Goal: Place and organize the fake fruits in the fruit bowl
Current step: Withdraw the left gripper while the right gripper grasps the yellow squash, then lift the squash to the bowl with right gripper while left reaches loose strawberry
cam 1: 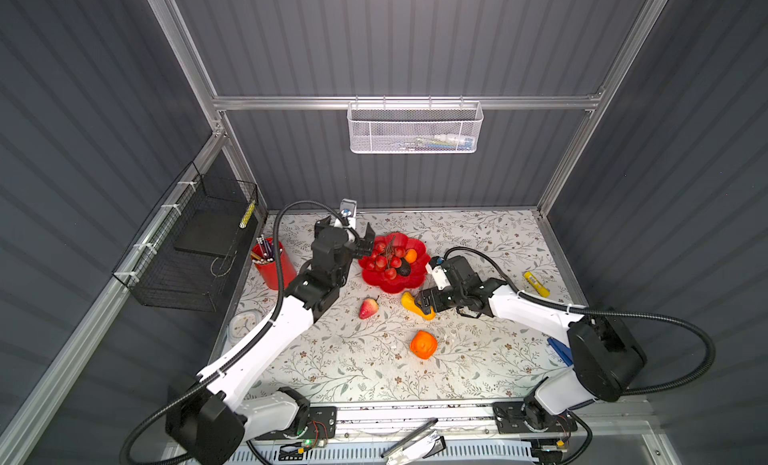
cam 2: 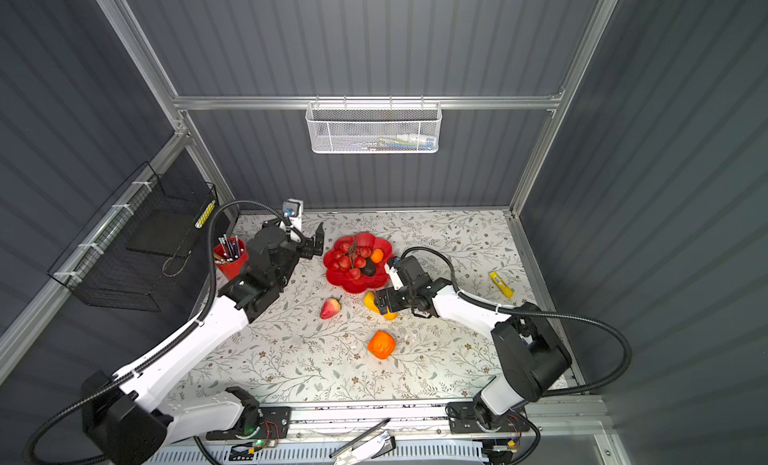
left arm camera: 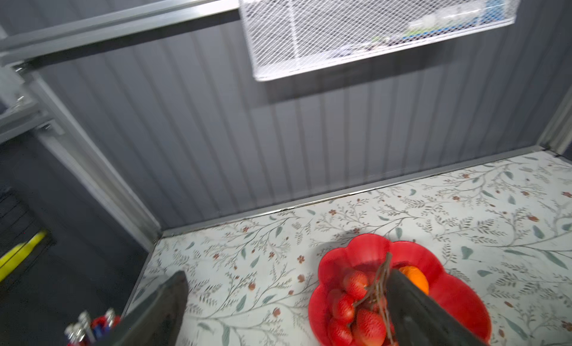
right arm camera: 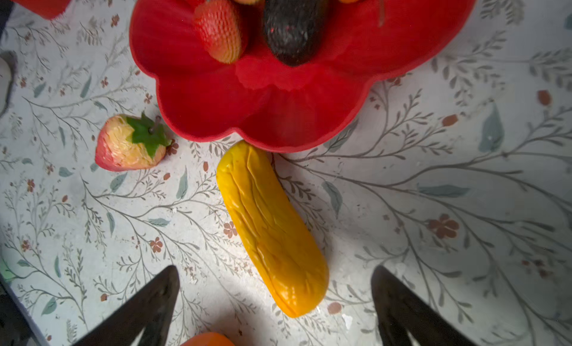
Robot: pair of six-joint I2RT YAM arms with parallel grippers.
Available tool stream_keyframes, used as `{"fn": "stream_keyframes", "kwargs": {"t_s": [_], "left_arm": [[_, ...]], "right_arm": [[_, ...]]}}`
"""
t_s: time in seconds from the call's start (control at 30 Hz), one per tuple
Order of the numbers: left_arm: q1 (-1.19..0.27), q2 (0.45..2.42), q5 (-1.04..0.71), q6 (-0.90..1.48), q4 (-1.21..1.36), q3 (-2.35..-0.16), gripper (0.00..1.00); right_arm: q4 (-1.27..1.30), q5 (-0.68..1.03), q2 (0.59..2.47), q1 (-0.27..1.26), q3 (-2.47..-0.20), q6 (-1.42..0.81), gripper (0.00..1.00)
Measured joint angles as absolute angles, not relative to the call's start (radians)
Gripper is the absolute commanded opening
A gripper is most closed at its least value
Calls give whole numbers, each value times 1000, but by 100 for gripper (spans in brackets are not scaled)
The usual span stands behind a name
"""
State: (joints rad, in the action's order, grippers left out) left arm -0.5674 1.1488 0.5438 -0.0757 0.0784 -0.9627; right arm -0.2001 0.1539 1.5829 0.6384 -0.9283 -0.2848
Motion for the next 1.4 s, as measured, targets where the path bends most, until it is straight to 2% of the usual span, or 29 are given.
{"fn": "stream_keyframes", "kwargs": {"t_s": [0.23, 0.57, 0.67, 0.9, 1.1, 1.4], "left_arm": [[-562, 952, 689, 92, 40, -699, 100], [-561, 877, 794, 173, 6, -659, 100], [-561, 867, 805, 177, 7, -656, 100], [-561, 855, 805, 180, 9, -644, 100], [-561, 865, 804, 180, 46, -643, 100], [-561, 923, 769, 180, 89, -643, 100]], "right_arm": [[-215, 96, 1703, 691, -1023, -258, 87], [-233, 11, 1829, 727, -1122, -236, 77], [-248, -4, 1859, 734, -1130, -229, 70], [-266, -15, 1887, 741, -1133, -226, 44], [-273, -54, 1816, 741, -1067, -235, 36], [-356, -123, 1534, 723, -955, -263, 35]]}}
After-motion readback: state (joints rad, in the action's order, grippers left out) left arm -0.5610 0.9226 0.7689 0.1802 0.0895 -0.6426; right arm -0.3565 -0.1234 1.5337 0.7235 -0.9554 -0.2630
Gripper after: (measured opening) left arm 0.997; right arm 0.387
